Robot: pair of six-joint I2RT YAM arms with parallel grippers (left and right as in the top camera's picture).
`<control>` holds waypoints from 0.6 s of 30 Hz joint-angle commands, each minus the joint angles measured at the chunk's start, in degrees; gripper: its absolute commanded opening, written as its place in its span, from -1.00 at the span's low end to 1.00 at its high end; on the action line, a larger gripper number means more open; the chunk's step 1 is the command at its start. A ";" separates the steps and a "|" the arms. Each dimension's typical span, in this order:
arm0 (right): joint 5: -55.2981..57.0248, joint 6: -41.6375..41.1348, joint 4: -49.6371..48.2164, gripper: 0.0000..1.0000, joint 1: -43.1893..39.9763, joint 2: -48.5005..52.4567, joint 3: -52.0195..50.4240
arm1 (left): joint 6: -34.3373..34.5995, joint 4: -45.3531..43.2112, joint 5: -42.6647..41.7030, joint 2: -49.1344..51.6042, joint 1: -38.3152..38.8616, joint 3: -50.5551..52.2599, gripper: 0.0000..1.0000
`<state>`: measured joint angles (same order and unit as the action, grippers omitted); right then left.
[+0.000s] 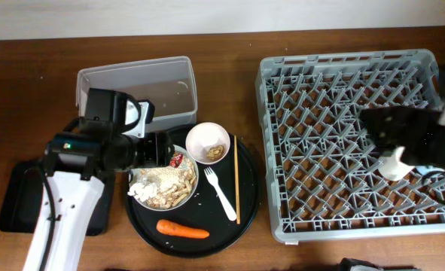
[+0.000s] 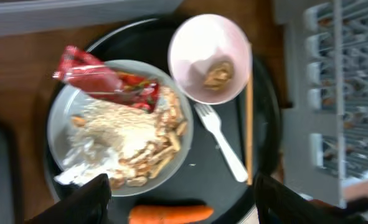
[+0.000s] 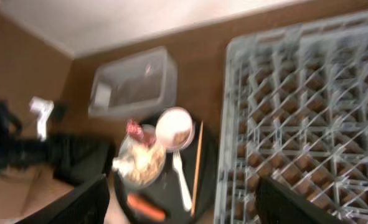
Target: Sort waste into correct bins and load items into the dishwasher rack
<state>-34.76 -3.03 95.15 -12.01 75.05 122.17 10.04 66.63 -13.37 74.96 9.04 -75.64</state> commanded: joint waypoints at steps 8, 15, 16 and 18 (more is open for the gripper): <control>23.87 -7.85 -5.51 0.64 31.78 13.40 -3.85 | 4.66 0.20 8.68 6.36 1.31 -0.15 0.29; 23.89 -8.44 -4.72 0.71 29.55 11.89 -3.85 | 8.44 -10.75 9.75 21.16 9.09 -0.13 0.29; 23.89 -8.44 -4.61 0.71 29.55 11.89 -3.85 | 8.46 -13.22 9.77 22.45 9.70 -0.11 0.28; 23.89 -8.44 -4.42 0.72 29.57 11.93 -3.85 | 10.34 -17.42 10.05 26.16 11.76 -0.11 0.26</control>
<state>-11.57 -10.98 90.76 17.69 87.74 117.91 18.06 51.11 -3.99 97.49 18.85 -75.61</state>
